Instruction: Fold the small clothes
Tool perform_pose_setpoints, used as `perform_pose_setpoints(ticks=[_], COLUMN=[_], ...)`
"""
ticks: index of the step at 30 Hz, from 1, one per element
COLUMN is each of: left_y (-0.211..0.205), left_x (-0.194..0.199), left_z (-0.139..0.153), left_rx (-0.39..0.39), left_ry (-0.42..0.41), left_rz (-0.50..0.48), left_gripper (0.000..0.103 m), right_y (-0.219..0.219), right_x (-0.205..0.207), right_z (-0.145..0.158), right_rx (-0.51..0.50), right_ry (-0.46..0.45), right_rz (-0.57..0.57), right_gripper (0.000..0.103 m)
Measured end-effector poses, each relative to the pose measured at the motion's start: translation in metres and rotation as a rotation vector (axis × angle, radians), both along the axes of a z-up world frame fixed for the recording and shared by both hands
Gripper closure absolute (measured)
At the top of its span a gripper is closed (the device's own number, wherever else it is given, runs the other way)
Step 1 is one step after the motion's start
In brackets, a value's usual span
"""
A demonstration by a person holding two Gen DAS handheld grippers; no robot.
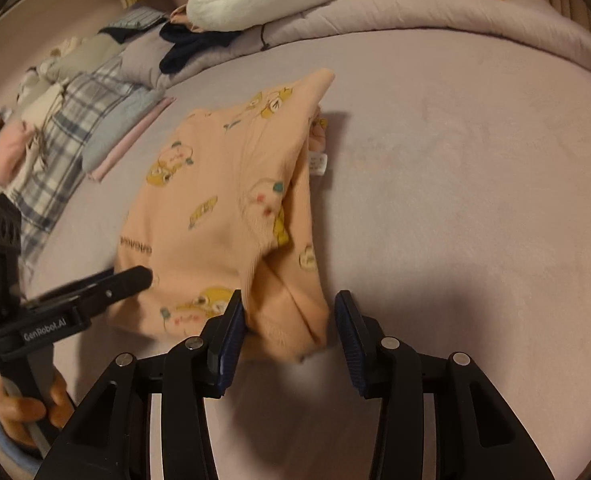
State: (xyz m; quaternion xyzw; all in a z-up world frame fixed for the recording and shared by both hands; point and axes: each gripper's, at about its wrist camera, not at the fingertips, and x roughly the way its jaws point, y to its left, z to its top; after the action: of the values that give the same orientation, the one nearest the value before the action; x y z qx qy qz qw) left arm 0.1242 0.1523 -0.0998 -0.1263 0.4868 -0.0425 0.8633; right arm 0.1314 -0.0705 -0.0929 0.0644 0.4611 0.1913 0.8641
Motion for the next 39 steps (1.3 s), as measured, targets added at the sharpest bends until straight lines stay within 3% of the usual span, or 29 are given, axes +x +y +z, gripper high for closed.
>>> perform_pose_setpoints(ticks=[8,14,16,19,23,25,39], left_y=[-0.004,-0.013,-0.015,-0.018,-0.02,-0.021,-0.032], left_x=[-0.022,-0.045,-0.051,-0.062,-0.074,-0.08,-0.106], left_z=[0.007,0.021,0.027,0.036,0.047,0.054,0.093], left_rx=[0.028,0.096,0.114,0.134,0.154,0.154,0.159], left_ry=[0.003,-0.026,-0.038,-0.059,-0.084,-0.108,-0.16], left_rz=[0.004,-0.01,-0.009,-0.007,0.005,0.015,0.044], left_gripper=[0.039,0.022,0.019,0.018,0.001,0.001,0.001], right_y=[-0.002,0.005,0.009,0.012,0.015,0.015,0.015], right_x=[-0.015,-0.036,-0.045,-0.057,-0.067,-0.073,-0.098], right_z=[0.005,0.015,0.02,0.028,0.038,0.043,0.07], right_rx=[-0.014,-0.032,-0.054,-0.052,-0.076,-0.088,-0.074], right_ry=[-0.004,-0.046,-0.071,-0.11,-0.154,-0.182,-0.272], right_rz=[-0.012,0.021,0.027,0.04,0.037,0.037,0.013], right_gripper=[0.059,0.059,0.047,0.04,0.032,0.026,0.012])
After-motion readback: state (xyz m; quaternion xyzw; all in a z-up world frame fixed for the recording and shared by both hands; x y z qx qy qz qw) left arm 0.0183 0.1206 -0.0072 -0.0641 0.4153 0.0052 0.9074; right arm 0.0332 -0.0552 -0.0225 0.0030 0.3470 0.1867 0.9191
